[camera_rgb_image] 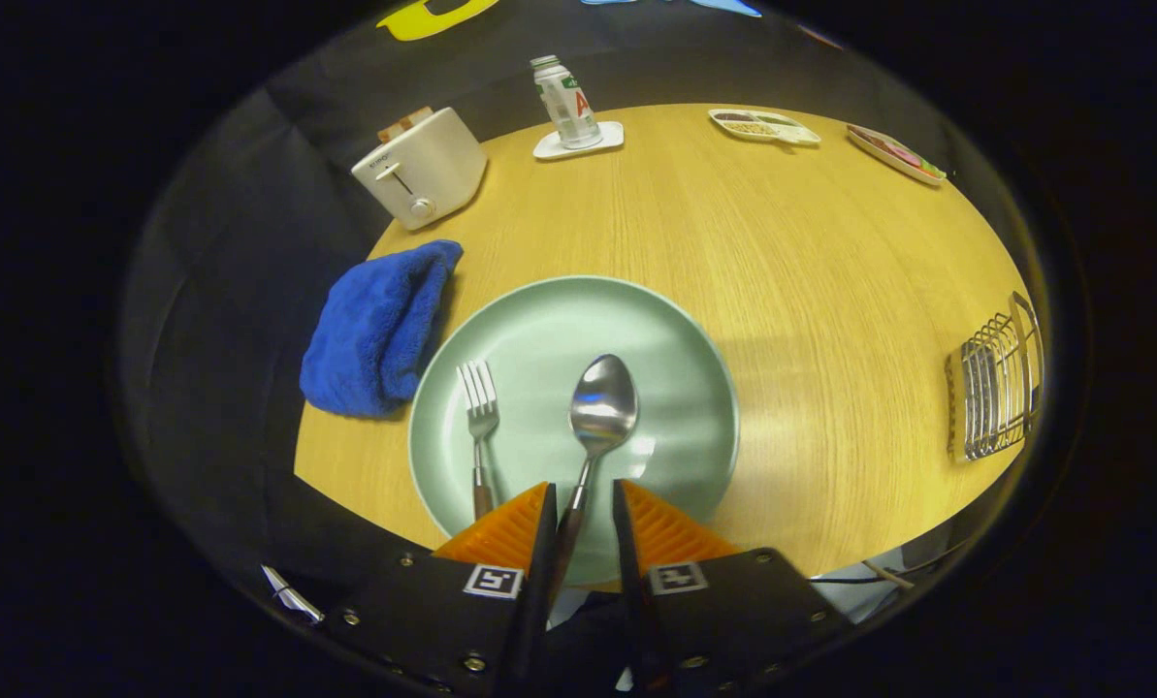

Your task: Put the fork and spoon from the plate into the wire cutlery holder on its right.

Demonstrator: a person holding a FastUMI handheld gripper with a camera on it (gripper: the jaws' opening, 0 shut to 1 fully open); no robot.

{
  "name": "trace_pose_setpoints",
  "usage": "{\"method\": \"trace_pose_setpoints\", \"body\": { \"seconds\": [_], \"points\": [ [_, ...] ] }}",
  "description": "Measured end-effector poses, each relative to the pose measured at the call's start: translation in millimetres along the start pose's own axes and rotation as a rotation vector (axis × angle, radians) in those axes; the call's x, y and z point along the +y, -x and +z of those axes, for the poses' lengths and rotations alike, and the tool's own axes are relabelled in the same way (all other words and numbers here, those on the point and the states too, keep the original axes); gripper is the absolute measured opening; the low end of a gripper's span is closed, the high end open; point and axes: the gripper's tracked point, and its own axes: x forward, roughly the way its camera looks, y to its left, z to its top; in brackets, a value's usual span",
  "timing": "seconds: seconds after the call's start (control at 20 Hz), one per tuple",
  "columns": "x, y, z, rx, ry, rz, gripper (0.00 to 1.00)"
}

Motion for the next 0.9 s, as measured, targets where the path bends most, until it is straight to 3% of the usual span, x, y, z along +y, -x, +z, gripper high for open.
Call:
{"method": "trace_pose_setpoints", "body": {
  "seconds": [0.1, 0.2, 0.25, 0.65, 0.9],
  "points": [
    [-2.4, 0.2, -3.9, 0.027, 0.006, 0.012, 0.1],
    [-2.2, -0.1, -4.6, 0.058, -0.014, 0.009, 0.1],
    [-2.3, 2.5, -2.8, 0.062, -0.03, 0.003, 0.02],
    [1.9, 19.7, 20.3, 0.004, -0.06, 0.031, 0.01],
    [-28.4, 50.6, 45.6, -0.085, -0.064, -0.036, 0.01]
  ]
}}
